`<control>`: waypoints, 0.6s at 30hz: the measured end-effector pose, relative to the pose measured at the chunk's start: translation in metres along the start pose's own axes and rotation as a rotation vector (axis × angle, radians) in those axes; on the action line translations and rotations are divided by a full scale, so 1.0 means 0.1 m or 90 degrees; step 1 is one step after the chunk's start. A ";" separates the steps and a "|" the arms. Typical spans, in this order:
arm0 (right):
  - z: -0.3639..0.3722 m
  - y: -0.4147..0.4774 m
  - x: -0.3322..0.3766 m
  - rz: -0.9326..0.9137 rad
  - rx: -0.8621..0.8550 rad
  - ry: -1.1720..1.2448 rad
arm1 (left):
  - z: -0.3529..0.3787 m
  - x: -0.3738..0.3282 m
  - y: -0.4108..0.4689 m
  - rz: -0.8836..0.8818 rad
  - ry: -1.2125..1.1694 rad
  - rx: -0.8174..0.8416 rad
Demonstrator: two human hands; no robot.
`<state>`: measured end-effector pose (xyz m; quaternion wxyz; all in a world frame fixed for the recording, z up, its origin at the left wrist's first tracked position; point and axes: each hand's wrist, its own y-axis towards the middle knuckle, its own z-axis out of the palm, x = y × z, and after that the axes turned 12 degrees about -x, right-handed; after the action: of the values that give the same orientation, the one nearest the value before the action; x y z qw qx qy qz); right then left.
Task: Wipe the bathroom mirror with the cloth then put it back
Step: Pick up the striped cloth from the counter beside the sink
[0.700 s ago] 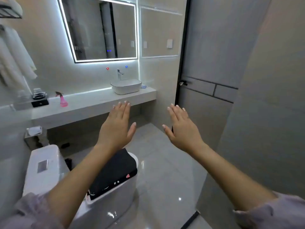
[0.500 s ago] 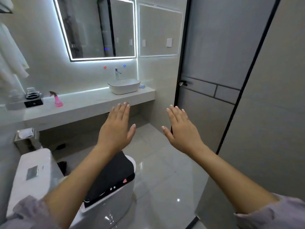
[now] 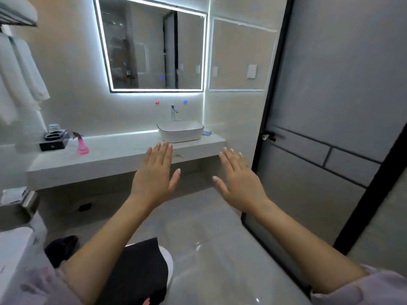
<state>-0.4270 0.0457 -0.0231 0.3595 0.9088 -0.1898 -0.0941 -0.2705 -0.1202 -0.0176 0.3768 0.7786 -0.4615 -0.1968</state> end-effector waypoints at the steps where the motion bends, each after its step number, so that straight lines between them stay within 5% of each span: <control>1: 0.10 0.11 -0.13 -0.009 0.003 0.001 | 0.12 -0.02 0.13 -0.013 0.004 -0.002; 18: 1.72 1.38 -1.18 -0.035 -0.002 0.064 | 1.86 0.27 1.45 -0.037 0.024 0.017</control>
<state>-0.6259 -0.1043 -0.0484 0.3671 0.9167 -0.1466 -0.0583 -0.4616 -0.2614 -0.0236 0.3691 0.8002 -0.4343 -0.1866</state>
